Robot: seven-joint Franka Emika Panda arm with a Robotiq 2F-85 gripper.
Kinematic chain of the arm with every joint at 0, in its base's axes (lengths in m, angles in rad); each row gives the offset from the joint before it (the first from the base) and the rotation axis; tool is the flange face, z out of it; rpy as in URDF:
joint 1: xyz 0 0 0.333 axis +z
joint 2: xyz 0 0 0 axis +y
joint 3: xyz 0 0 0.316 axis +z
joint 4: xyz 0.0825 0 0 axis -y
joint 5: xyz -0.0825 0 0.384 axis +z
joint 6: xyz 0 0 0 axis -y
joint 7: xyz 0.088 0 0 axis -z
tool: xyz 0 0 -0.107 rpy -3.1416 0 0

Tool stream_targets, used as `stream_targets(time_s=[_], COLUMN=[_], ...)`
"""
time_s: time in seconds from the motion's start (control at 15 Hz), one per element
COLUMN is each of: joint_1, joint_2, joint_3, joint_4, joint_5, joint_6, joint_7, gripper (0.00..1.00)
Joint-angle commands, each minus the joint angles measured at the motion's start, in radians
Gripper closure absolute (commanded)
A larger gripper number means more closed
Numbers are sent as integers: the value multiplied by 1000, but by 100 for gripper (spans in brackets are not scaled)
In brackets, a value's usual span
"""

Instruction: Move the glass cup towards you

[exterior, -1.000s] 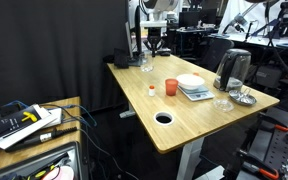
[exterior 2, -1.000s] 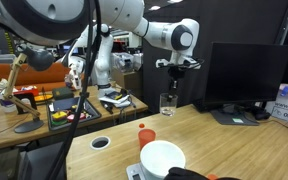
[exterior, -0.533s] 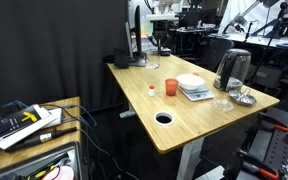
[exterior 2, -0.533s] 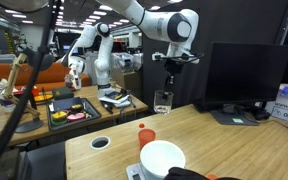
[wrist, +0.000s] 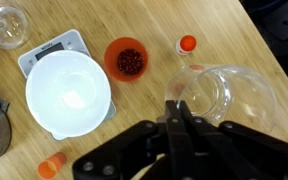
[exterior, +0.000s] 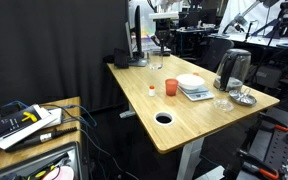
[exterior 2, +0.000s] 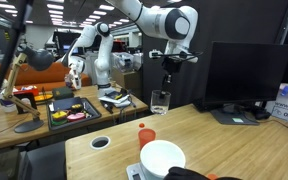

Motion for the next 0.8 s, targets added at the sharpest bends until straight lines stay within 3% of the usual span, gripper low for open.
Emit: stream_targets(time_s=[0.0, 0.2, 0.73], joint_1=[1, 21, 47], joint_2=[3, -32, -241], joint_3=[-3, -4, 1], joint_4=[8, -63, -402], joint_5=[2, -31, -58], joint_6=[-4, 19, 68], joint_7=[-1, -44, -184], gripper=[99, 99, 99])
